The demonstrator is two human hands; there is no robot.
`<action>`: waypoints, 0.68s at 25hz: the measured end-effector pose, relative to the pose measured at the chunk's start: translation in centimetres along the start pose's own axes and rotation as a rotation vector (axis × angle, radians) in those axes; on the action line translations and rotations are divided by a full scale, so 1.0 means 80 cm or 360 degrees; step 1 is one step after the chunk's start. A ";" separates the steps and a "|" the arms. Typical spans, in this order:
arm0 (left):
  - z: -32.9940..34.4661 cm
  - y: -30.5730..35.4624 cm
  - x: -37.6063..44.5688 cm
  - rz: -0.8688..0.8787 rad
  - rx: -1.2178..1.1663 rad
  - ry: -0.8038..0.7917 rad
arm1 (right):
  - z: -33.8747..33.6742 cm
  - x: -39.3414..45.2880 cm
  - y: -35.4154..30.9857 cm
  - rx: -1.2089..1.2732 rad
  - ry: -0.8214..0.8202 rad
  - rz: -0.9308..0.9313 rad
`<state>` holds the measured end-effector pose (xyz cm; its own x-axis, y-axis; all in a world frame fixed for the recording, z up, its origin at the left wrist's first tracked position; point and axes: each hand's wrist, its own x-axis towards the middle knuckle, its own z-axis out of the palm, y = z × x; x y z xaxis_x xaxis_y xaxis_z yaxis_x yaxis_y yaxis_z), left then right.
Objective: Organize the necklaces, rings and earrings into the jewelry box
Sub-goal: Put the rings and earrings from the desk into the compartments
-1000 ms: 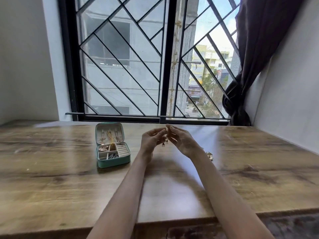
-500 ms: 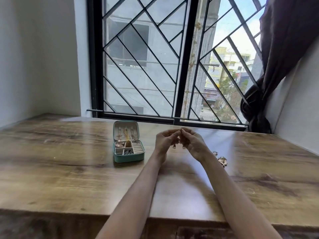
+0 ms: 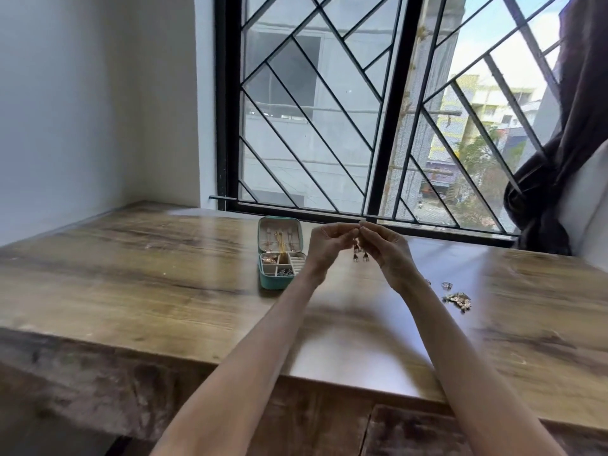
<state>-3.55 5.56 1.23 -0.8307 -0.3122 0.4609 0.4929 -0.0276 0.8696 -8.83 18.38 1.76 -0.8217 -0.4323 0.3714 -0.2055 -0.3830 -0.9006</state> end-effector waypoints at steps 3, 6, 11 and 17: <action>-0.042 0.031 0.002 0.0104 0.0197 -0.0005 | 0.044 0.005 0.005 -0.0031 -0.0013 -0.0068; -0.090 0.054 0.005 0.0107 0.0324 0.0024 | 0.084 0.014 0.014 -0.0142 0.0005 -0.0118; -0.136 0.052 -0.001 0.0009 0.0608 0.0142 | 0.124 0.024 0.028 -0.0209 0.0056 -0.0126; -0.155 0.031 -0.001 -0.0014 0.0828 0.0235 | 0.120 0.029 0.045 -0.0327 0.0067 -0.0104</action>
<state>0.90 -6.27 1.14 -0.7707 -0.4453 0.4559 0.2617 0.4312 0.8635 -6.36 8.16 1.52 -0.8236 -0.3762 0.4245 -0.3593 -0.2330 -0.9037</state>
